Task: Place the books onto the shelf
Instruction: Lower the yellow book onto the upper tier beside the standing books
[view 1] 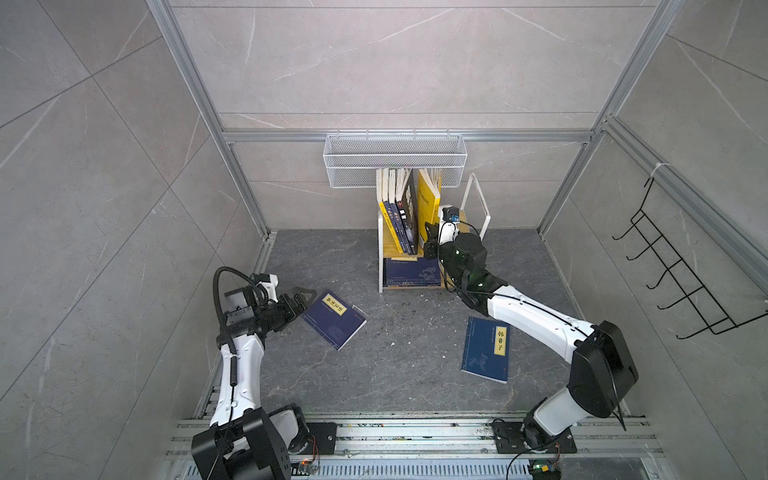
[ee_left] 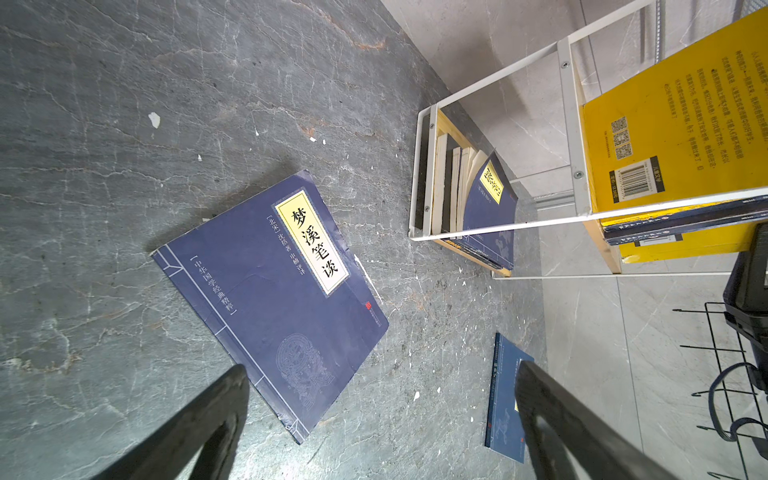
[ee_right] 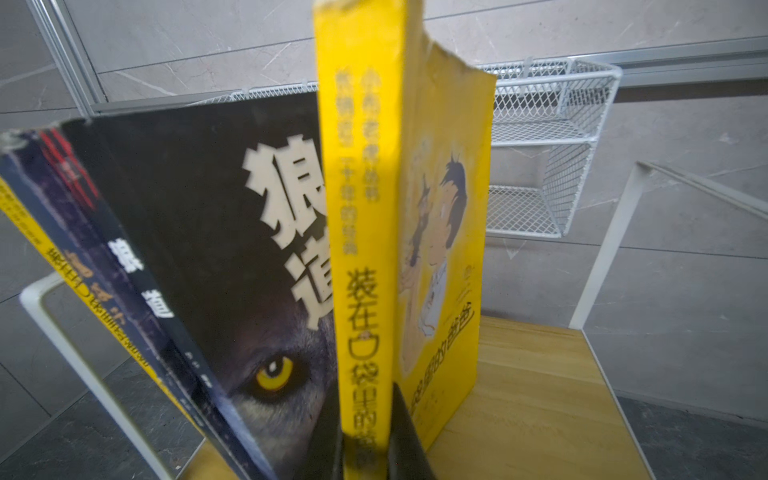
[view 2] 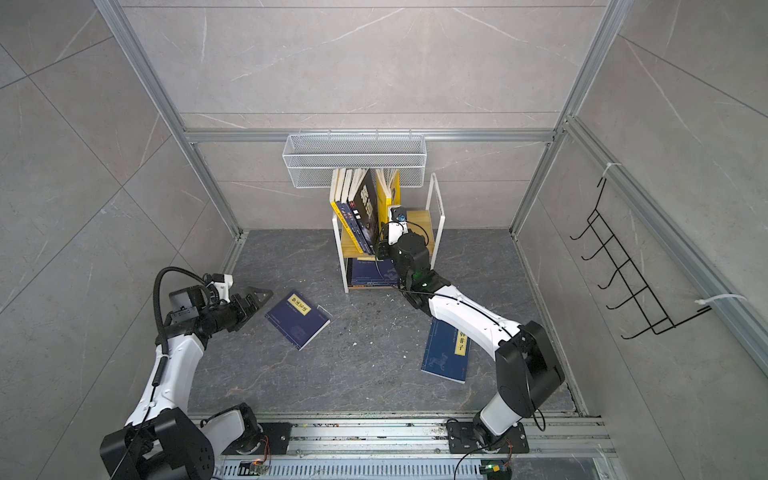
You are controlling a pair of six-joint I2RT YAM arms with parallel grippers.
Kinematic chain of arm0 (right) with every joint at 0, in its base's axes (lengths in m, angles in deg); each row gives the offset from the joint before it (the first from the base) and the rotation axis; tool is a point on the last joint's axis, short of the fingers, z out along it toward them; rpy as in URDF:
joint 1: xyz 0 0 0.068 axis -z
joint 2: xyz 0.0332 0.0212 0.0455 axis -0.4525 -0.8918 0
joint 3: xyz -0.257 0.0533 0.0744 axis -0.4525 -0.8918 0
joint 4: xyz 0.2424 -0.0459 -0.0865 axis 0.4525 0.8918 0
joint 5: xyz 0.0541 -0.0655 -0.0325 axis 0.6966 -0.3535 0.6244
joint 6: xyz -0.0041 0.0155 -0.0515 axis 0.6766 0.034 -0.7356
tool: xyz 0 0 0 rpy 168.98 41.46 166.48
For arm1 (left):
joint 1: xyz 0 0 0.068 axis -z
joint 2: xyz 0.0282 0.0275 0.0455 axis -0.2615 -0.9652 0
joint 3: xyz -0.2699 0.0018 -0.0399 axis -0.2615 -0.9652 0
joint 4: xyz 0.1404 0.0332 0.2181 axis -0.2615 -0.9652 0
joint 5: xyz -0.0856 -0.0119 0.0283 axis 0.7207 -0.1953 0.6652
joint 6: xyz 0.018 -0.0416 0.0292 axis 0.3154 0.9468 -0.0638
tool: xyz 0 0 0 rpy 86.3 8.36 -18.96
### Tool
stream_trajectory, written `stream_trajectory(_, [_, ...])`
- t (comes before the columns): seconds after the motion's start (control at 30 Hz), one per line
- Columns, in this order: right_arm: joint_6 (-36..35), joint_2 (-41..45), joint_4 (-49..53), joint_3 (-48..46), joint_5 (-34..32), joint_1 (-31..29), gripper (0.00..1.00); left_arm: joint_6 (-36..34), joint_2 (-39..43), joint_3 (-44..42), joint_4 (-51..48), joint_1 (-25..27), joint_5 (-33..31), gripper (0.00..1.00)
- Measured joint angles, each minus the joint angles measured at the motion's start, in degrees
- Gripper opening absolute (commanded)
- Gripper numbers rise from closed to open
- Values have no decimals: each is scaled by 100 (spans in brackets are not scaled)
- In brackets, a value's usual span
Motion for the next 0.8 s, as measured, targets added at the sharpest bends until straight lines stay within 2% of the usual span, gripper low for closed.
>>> stream_trajectory(0.23, [-136, -120, -107, -2, 380, 0, 2, 0, 11, 0, 0, 0, 0, 100])
stream_trajectory(0.3, [-181, -129, -122, -4, 446, 0, 5, 0, 11, 0, -4, 0, 0, 100])
stream_trajectory(0.43, [-326, -136, -125, -13, 549, 0, 19, 0, 15, 0, -2, 2, 0, 100])
stream_trajectory(0.53, [-367, -136, -105, -13, 629, 0, 25, 0, 15, 0, -15, 2, 0, 100])
stream_trajectory(0.8, [-433, -162, 107, -129, 826, 0, 36, 0, 24, 0, -26, 2, 2, 100])
